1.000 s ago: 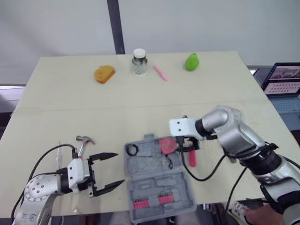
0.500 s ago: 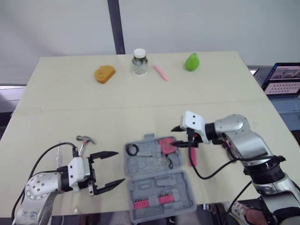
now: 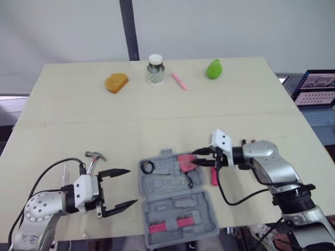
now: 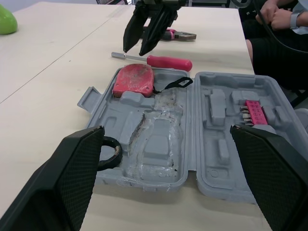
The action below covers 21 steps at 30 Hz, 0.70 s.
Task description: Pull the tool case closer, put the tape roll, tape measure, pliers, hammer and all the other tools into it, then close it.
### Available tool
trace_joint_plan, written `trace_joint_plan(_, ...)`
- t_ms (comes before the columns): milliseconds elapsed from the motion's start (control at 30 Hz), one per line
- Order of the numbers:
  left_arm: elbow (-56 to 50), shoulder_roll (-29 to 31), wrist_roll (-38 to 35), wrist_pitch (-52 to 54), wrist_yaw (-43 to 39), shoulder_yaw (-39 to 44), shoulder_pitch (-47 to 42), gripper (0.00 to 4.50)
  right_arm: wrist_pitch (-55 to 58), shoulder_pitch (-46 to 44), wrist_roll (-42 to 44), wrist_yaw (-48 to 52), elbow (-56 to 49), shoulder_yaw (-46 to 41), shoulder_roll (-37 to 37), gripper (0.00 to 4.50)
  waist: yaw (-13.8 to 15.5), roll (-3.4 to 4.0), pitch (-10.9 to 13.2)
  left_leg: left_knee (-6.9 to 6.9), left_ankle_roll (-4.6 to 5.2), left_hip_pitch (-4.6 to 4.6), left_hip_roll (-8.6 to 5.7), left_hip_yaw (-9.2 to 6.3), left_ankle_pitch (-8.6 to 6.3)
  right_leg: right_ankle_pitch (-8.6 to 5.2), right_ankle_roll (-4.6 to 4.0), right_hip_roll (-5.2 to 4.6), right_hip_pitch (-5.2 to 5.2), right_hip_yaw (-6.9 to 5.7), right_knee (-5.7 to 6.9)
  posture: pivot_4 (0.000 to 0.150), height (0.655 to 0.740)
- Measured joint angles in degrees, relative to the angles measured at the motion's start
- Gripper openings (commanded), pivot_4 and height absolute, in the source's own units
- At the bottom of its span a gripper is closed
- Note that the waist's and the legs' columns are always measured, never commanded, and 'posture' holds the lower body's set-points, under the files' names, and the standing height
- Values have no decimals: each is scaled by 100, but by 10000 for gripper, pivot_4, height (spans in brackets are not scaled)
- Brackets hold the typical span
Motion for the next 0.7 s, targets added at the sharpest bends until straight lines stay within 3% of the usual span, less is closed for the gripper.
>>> trace_joint_plan(700, -217, 71, -6, 227, 2, 135, 132, 45000, -1340, 93, -89, -114, 1280, 28, 629, 15964, 1, 0, 0, 1, 1, 2, 0, 2, 0, 0, 0, 1, -1, 4, 6, 1500, 6950)
